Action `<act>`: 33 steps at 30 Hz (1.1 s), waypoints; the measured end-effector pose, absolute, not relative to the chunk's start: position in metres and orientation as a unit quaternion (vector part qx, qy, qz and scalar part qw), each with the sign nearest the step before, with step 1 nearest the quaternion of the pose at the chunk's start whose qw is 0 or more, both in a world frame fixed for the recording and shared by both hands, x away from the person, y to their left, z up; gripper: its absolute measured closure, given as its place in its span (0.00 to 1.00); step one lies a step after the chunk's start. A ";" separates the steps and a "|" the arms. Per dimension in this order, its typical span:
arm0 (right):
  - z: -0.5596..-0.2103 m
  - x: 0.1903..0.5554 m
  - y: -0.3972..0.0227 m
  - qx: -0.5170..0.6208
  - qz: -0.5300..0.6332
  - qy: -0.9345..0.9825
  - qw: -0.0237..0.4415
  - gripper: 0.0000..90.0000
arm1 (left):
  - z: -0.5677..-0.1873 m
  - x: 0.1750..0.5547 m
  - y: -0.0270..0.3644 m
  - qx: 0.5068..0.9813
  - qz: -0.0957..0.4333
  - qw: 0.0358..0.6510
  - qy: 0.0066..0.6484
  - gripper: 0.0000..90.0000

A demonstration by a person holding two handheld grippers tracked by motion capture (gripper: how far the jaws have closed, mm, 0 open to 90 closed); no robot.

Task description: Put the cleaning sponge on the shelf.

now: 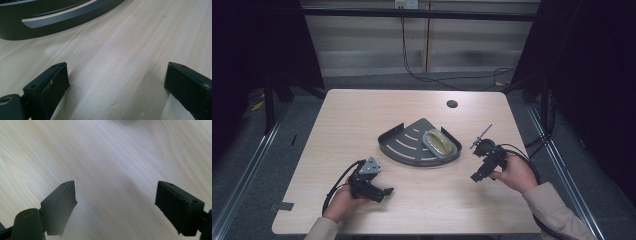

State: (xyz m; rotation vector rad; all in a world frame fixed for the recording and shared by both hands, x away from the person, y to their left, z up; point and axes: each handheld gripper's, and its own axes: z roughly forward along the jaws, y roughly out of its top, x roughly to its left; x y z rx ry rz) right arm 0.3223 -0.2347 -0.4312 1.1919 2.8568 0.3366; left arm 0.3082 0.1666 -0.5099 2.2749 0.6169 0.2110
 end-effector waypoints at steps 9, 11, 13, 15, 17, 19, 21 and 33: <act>-0.452 0.310 -0.252 0.392 0.118 0.912 0.018 0.18 | -0.510 0.308 0.167 0.890 0.083 0.378 0.240 0.06; -0.456 0.308 -0.256 0.392 0.124 0.911 0.019 0.18 | -0.510 0.308 0.167 0.890 0.083 0.377 0.240 0.06; -0.460 0.305 -0.259 0.394 0.127 0.910 0.022 0.18 | -0.510 0.308 0.167 0.890 0.083 0.378 0.240 0.06; -0.464 0.303 -0.263 0.391 0.136 0.910 0.026 0.18 | -0.510 0.308 0.167 0.891 0.083 0.377 0.240 0.06; -0.467 0.300 -0.266 0.393 0.148 0.907 0.030 0.18 | -0.510 0.308 0.167 0.890 0.083 0.378 0.241 0.06; -0.470 0.298 -0.270 0.389 0.158 0.907 0.040 0.18 | -0.510 0.308 0.167 0.890 0.083 0.378 0.241 0.06; -0.476 0.295 -0.272 0.388 0.168 0.905 0.040 0.18 | -0.510 0.308 0.167 0.890 0.083 0.378 0.241 0.06; -0.493 0.278 -0.287 0.362 0.256 0.892 0.087 0.12 | -0.510 0.308 0.167 0.891 0.083 0.377 0.241 0.06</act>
